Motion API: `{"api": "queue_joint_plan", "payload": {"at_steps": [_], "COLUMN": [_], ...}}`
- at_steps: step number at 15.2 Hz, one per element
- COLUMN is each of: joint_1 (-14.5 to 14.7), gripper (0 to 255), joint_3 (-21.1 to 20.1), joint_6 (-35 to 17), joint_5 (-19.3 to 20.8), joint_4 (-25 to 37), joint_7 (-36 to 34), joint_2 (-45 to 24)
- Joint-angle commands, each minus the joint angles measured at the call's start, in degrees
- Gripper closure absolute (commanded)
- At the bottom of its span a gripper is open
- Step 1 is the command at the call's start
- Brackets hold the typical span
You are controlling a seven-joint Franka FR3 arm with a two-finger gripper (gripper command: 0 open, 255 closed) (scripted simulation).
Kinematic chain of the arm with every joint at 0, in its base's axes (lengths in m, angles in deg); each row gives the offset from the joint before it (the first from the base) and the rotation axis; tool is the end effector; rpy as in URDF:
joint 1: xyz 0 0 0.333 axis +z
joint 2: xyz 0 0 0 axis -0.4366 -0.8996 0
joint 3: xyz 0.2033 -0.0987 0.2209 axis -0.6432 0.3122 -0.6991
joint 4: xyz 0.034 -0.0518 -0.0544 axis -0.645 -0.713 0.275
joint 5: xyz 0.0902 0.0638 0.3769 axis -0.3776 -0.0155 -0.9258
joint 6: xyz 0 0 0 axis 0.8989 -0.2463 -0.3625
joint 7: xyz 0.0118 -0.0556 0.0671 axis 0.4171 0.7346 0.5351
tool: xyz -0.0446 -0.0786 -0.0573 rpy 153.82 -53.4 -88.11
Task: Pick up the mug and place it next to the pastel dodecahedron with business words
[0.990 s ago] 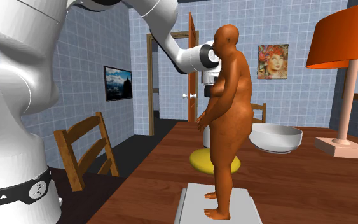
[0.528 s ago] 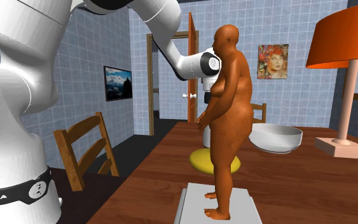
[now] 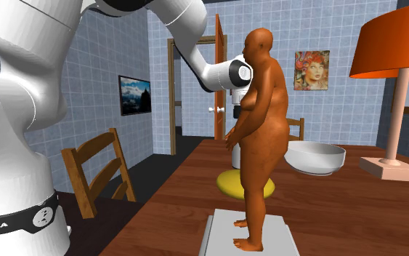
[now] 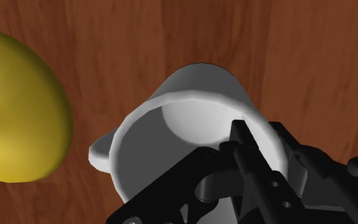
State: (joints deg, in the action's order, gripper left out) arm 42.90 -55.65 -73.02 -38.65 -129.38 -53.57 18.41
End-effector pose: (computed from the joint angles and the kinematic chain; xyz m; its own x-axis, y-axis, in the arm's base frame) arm 0.4507 0.4625 0.3239 0.9991 -0.0329 0.0256 -0.0344 -0.9974 0.0625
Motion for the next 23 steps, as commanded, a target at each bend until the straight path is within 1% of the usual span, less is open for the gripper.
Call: {"api": "queue_joint_plan", "payload": {"at_steps": [1,7,23], "joint_1": [0.00,0.00,-1.12], "gripper": [255,255,255], "joint_3": [0.00,0.00,-2.08], "joint_6": [0.00,-0.01,9.70], "joint_5": [0.00,0.00,-4.05], "joint_4": [0.00,-0.01,5.40], "joint_7": [0.00,0.00,2.98], "joint_2": [0.00,0.00,5.29]}}
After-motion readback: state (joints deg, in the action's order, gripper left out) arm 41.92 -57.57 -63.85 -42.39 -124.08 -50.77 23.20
